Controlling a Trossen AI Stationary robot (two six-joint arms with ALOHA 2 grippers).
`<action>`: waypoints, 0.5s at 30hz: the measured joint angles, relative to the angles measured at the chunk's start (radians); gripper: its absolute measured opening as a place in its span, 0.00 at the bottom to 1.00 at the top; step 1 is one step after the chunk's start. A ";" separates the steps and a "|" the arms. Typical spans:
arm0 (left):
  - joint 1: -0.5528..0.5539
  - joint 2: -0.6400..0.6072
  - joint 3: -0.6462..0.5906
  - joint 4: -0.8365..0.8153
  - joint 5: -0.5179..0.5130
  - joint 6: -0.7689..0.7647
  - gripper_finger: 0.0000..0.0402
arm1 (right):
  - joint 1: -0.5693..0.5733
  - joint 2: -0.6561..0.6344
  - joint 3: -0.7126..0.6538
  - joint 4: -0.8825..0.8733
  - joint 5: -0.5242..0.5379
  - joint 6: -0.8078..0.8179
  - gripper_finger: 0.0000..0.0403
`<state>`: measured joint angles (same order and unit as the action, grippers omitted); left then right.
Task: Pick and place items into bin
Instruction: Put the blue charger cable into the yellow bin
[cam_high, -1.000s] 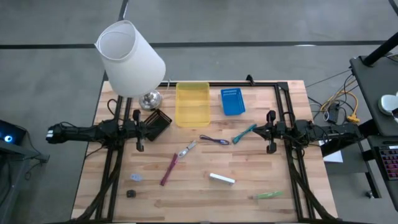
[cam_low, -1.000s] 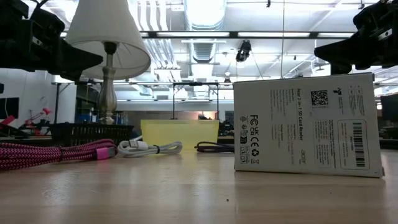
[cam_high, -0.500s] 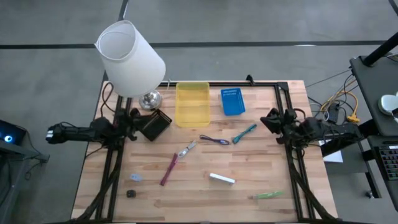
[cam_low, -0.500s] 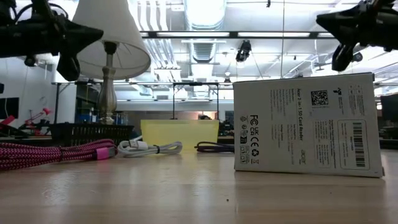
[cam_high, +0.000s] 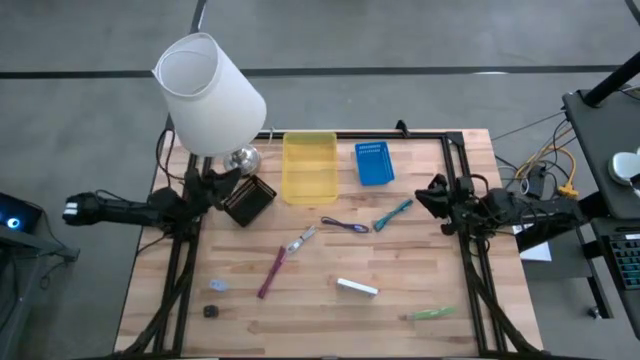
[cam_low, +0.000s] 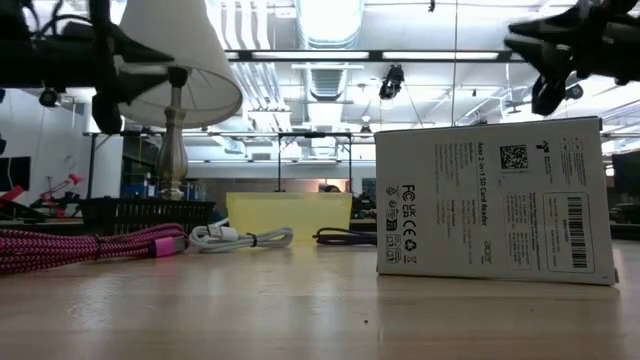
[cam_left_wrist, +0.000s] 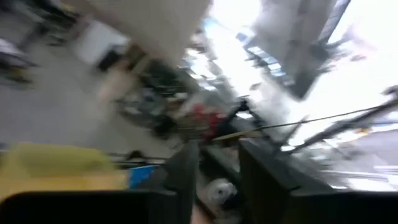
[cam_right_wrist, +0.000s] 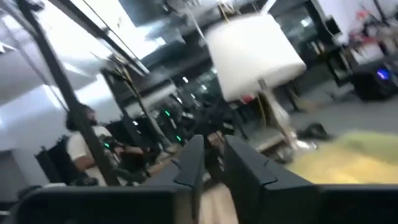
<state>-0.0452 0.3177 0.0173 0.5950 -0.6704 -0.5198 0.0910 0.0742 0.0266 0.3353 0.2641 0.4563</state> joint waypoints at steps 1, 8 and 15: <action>0.000 0.035 0.007 -0.001 -0.033 0.017 0.34 | -0.001 0.008 0.007 -0.047 0.002 -0.011 0.20; 0.000 0.271 0.052 0.197 -0.033 -0.047 0.51 | 0.000 0.098 0.127 -0.280 0.053 -0.106 0.41; 0.000 0.525 0.152 0.397 0.011 0.035 0.48 | 0.000 0.228 0.376 -0.596 0.152 -0.154 0.48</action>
<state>-0.0452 0.8424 0.1697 0.9924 -0.6592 -0.4845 0.0906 0.3018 0.4029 -0.2611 0.4160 0.3020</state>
